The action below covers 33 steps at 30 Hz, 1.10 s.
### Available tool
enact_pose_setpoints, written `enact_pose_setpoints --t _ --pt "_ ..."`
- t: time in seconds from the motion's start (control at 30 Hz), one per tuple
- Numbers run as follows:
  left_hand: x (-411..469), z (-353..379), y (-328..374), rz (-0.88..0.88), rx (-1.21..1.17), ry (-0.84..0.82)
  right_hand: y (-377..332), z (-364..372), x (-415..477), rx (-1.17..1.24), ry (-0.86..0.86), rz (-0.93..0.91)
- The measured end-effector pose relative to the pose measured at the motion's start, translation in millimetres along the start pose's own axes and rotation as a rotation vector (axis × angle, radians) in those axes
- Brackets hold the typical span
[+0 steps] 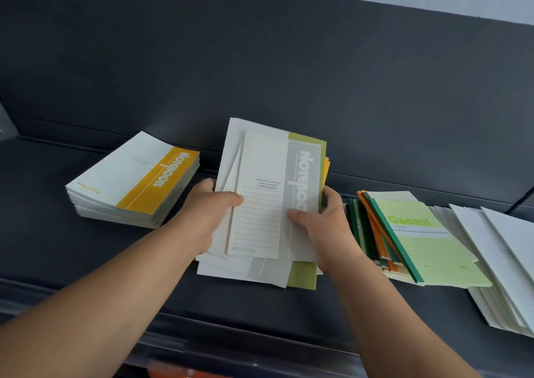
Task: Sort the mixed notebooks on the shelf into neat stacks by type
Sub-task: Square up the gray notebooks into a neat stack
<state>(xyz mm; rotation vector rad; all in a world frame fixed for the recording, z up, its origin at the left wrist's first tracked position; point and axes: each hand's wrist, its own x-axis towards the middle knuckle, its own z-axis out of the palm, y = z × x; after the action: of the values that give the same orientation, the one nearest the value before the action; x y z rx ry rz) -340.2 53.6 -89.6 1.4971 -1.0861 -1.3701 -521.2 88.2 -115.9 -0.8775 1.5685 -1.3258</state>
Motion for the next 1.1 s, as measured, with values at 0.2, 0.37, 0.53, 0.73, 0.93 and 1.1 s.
enact_pose_setpoints --t 0.2,0.37,0.53,0.73,0.93,1.1 --pt "-15 -1 14 0.264 -0.095 -0.064 -17 -4 -8 0.077 0.036 -0.22" --pt "-19 -7 27 0.364 -0.124 -0.159 -36 -10 -16 0.067 0.016 -0.396" --pt "-19 -12 22 0.419 -0.114 -0.191 -34 -9 -23 0.086 -0.039 -0.405" --pt "-21 -10 19 0.444 -0.131 -0.158 -35 -5 -26 0.08 -0.01 -0.383" --pt "-23 -16 27 0.466 -0.127 -0.223 -41 -10 -31 0.091 -0.047 -0.431" --pt "-18 -19 25 0.46 -0.089 -0.234 -56 -16 -38 0.215 -0.119 -0.493"
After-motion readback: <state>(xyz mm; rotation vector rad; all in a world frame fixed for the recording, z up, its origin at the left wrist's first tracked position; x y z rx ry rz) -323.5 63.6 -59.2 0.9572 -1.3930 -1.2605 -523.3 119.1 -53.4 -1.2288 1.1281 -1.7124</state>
